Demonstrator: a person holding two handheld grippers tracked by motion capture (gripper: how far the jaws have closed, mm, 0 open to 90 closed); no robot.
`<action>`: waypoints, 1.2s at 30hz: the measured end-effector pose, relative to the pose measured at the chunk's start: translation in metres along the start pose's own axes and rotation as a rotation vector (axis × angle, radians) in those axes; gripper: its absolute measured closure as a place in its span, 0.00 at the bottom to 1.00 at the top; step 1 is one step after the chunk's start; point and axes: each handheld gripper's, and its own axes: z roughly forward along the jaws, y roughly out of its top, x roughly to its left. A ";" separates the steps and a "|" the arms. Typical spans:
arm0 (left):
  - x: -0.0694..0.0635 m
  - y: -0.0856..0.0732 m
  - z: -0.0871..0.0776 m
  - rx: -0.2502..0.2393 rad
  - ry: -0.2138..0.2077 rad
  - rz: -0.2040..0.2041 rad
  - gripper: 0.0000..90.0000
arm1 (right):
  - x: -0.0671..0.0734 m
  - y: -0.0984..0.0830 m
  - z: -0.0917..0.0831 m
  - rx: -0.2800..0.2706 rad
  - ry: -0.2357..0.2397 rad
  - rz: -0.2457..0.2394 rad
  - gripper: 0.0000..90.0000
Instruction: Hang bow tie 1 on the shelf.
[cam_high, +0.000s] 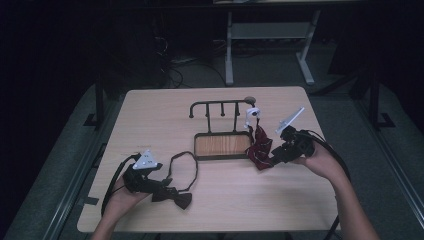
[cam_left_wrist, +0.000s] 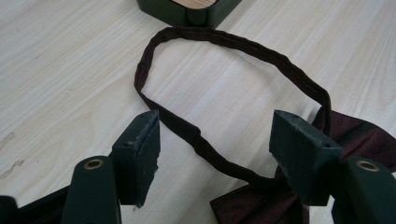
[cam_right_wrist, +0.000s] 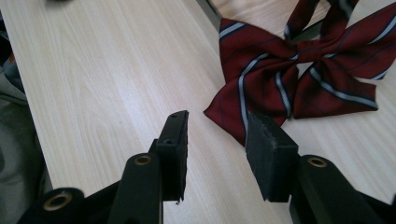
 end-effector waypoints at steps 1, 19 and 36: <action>0.000 0.000 0.000 -0.004 0.000 -0.003 0.38 | 0.001 -0.002 0.001 -0.003 -0.002 -0.001 0.64; 0.008 0.012 0.005 0.021 0.004 -0.001 0.42 | 0.017 -0.030 0.013 -0.003 0.009 0.003 0.62; 0.022 0.036 0.008 0.069 0.027 0.010 0.46 | 0.026 -0.045 0.022 -0.013 0.017 -0.002 0.59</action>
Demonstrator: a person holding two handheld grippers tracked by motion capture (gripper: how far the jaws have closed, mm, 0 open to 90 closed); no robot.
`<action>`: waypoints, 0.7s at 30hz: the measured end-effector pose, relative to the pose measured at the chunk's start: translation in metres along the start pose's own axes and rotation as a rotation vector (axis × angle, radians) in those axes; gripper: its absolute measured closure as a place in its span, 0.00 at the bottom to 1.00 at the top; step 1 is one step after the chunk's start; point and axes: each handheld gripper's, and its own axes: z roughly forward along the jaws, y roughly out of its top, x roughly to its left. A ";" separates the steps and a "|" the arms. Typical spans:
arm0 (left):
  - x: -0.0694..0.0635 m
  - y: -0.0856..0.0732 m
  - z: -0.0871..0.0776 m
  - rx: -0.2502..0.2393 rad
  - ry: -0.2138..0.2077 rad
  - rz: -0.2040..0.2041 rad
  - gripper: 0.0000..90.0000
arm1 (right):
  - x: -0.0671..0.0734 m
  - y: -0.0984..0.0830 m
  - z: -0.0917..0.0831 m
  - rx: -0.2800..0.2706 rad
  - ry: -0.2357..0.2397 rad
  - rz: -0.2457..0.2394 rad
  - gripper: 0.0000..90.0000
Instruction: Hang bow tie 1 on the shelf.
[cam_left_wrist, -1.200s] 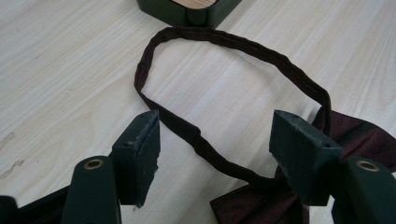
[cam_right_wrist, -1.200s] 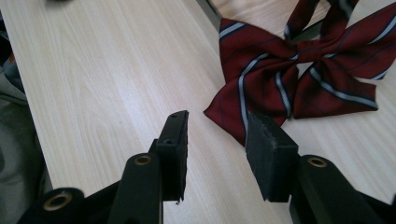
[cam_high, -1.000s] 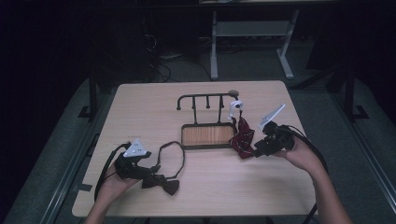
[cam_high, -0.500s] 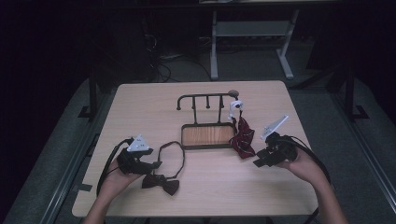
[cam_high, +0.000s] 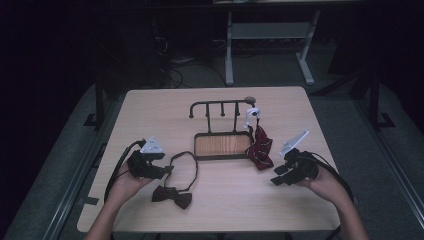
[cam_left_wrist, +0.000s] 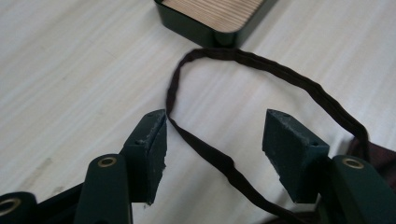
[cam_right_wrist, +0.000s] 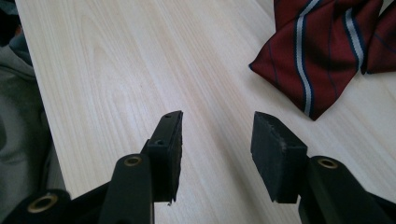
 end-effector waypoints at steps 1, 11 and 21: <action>0.001 0.002 0.000 0.006 0.000 0.001 0.47 | 0.000 -0.001 -0.001 -0.008 0.002 0.001 0.59; 0.008 0.007 0.014 0.045 0.003 -0.004 0.51 | 0.000 -0.009 0.000 -0.018 -0.001 0.017 0.56; 0.013 0.010 0.030 0.091 0.021 -0.030 0.58 | 0.000 -0.013 0.003 -0.024 -0.002 0.039 0.54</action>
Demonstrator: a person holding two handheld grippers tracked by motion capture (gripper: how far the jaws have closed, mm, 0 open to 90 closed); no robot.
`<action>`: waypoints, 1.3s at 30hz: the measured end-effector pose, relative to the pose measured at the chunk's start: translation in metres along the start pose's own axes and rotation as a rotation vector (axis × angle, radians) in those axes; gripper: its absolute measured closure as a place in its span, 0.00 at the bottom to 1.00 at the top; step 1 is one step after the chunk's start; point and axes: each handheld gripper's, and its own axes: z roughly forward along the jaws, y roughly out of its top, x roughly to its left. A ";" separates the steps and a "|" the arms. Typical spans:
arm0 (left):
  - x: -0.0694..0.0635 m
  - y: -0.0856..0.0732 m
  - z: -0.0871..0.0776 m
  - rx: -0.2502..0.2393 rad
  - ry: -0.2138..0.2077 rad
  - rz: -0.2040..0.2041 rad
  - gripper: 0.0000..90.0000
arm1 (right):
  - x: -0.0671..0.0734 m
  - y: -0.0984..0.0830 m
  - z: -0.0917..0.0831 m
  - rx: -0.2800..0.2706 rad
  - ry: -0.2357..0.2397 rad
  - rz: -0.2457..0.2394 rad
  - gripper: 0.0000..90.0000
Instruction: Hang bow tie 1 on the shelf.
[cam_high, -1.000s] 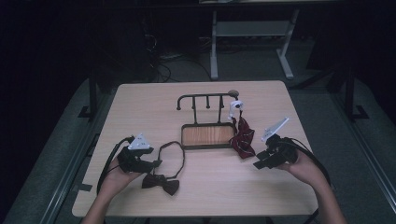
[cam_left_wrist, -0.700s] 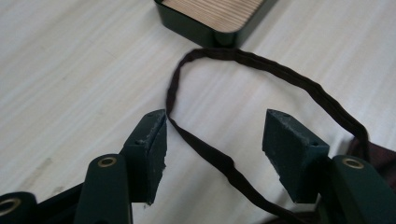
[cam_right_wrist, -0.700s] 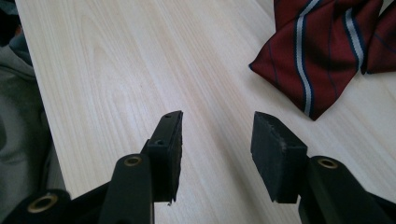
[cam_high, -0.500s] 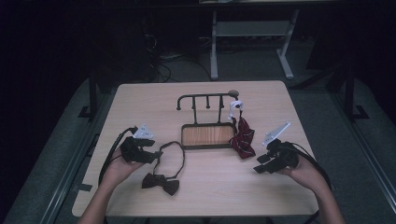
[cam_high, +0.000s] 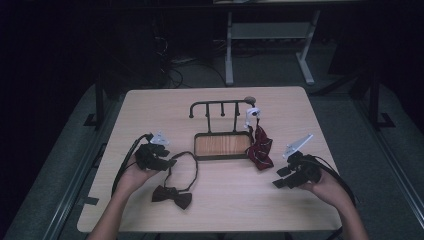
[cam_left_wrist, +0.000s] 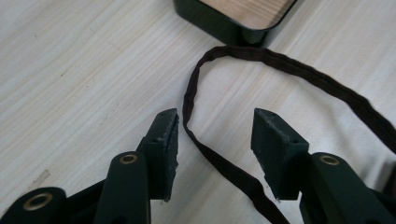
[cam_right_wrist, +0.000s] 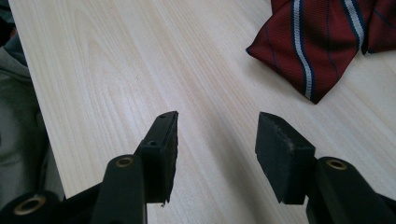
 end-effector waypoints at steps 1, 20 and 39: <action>0.001 0.000 0.001 -0.004 0.005 -0.001 0.60 | 0.000 -0.001 0.000 -0.001 -0.001 -0.002 0.53; 0.005 0.000 0.022 0.077 0.028 -0.018 0.74 | -0.001 -0.004 -0.001 -0.009 -0.007 0.001 0.53; 0.005 -0.001 0.029 0.109 0.007 -0.012 0.94 | 0.000 -0.004 -0.002 -0.019 0.000 -0.002 0.54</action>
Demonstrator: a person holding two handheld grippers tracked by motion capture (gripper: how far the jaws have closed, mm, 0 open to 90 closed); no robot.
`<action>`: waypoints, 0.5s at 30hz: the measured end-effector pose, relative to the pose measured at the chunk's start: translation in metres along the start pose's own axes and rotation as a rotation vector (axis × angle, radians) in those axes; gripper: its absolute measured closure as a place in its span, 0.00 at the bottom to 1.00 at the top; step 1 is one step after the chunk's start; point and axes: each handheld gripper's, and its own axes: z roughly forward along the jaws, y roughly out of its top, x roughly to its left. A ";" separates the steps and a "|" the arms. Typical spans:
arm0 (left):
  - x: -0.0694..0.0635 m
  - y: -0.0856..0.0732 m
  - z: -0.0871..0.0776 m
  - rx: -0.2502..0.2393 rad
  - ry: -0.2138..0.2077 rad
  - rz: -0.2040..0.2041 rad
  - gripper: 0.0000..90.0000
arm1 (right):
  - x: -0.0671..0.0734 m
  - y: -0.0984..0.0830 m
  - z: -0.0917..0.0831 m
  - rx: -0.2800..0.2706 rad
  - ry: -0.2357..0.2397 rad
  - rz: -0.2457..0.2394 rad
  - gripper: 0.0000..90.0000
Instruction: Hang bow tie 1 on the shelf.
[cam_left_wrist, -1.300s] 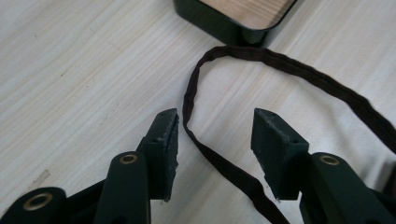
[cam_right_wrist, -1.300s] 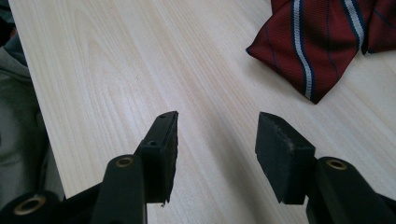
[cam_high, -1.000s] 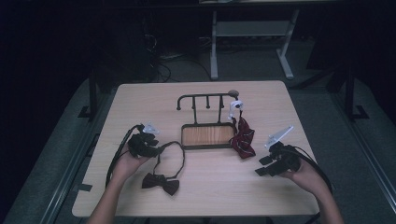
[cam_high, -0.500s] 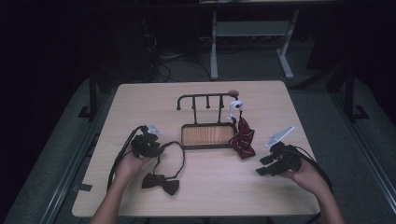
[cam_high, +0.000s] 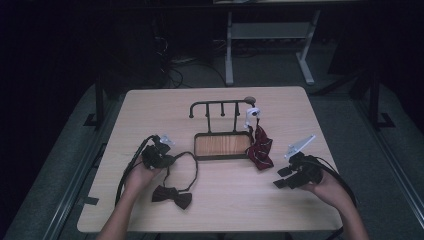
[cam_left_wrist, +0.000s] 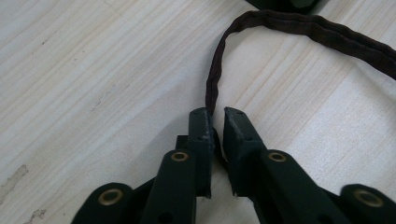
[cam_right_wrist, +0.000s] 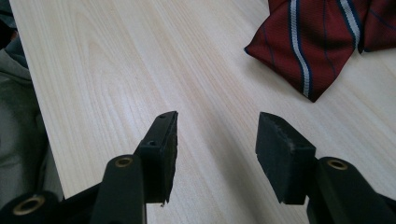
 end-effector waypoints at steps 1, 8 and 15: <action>-0.001 0.000 0.000 0.000 0.000 0.012 0.97 | 0.000 0.000 0.000 -0.002 0.003 -0.001 0.54; -0.004 0.001 -0.002 0.007 -0.010 0.032 1.00 | 0.000 0.000 0.000 -0.004 0.001 -0.004 0.54; -0.007 0.001 -0.014 -0.027 -0.019 0.035 1.00 | -0.001 -0.002 0.001 -0.006 0.004 0.005 0.54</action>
